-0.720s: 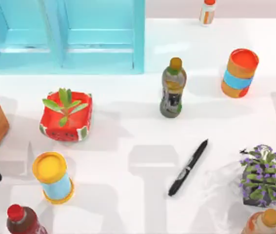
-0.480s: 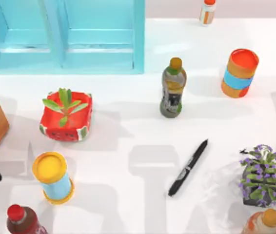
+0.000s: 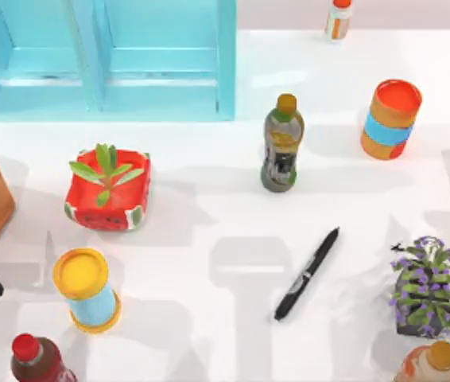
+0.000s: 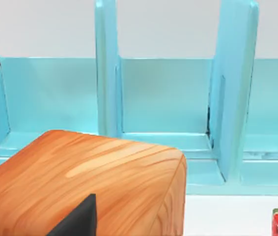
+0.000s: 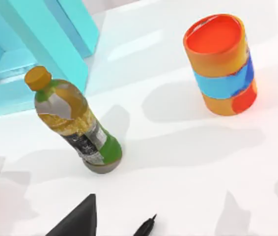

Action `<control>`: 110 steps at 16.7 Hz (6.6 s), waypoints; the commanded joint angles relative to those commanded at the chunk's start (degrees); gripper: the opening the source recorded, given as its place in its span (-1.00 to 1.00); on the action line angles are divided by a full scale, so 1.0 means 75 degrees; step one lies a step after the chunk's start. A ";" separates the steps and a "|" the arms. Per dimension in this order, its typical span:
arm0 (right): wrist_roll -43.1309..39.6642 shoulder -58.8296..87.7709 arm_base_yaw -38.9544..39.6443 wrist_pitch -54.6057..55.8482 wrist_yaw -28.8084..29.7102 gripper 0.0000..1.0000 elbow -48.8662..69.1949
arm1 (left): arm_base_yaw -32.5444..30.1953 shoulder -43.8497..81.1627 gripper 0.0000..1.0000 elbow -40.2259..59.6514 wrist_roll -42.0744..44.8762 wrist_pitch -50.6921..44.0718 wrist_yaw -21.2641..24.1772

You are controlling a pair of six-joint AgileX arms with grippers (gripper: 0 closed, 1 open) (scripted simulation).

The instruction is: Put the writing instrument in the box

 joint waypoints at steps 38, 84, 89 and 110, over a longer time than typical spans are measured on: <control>0.6335 1.2627 0.2571 -0.4095 0.0132 1.00 0.7363 | 0.0000 0.0000 1.00 0.0000 0.0000 0.0000 0.0000; 0.6315 1.1432 0.2525 -0.6846 -0.0177 -1.00 0.9553 | 0.0000 0.0000 1.00 0.0000 0.0000 0.0000 0.0000; 0.5912 1.1290 0.0512 -0.7052 -0.0196 -1.00 0.9519 | 0.0000 0.0000 1.00 0.0000 0.0000 0.0000 0.0000; 0.4476 1.0410 -0.6690 -0.6871 -0.0232 -1.00 0.8630 | 0.0000 0.0000 1.00 0.0000 0.0000 0.0000 0.0000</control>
